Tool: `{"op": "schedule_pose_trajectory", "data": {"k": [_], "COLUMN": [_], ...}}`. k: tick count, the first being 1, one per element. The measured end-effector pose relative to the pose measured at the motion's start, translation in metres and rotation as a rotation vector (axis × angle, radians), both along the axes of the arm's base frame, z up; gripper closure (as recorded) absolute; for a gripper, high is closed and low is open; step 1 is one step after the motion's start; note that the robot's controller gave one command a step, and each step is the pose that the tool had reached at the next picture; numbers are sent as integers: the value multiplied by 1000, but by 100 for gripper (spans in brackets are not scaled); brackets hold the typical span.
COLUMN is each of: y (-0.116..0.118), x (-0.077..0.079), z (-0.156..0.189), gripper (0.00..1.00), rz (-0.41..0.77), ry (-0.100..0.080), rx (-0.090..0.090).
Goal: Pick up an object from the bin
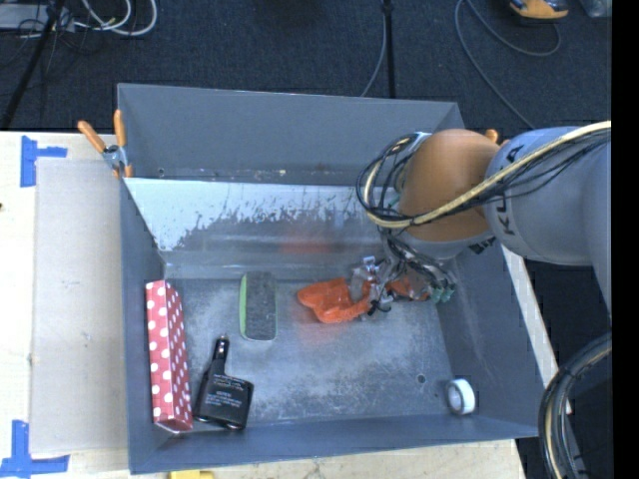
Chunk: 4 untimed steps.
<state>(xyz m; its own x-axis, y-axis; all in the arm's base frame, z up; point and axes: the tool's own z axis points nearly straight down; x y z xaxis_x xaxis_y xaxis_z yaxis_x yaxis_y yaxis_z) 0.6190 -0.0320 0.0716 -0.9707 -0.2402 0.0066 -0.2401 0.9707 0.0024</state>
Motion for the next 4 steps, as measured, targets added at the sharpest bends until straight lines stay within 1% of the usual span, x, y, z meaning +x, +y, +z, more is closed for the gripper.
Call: {"op": "schedule_pose_trajectory", "data": {"k": [1,2,3,4], "y": [0,-34,-49,-56], "x": [0,-7,-4,-8], "z": [0,26,31,23], "gripper": [100,100,100,100], "rz": [-1,100,94,178], "ry": [0,7,-4,2], "rx": [0,7,-2,7]}}
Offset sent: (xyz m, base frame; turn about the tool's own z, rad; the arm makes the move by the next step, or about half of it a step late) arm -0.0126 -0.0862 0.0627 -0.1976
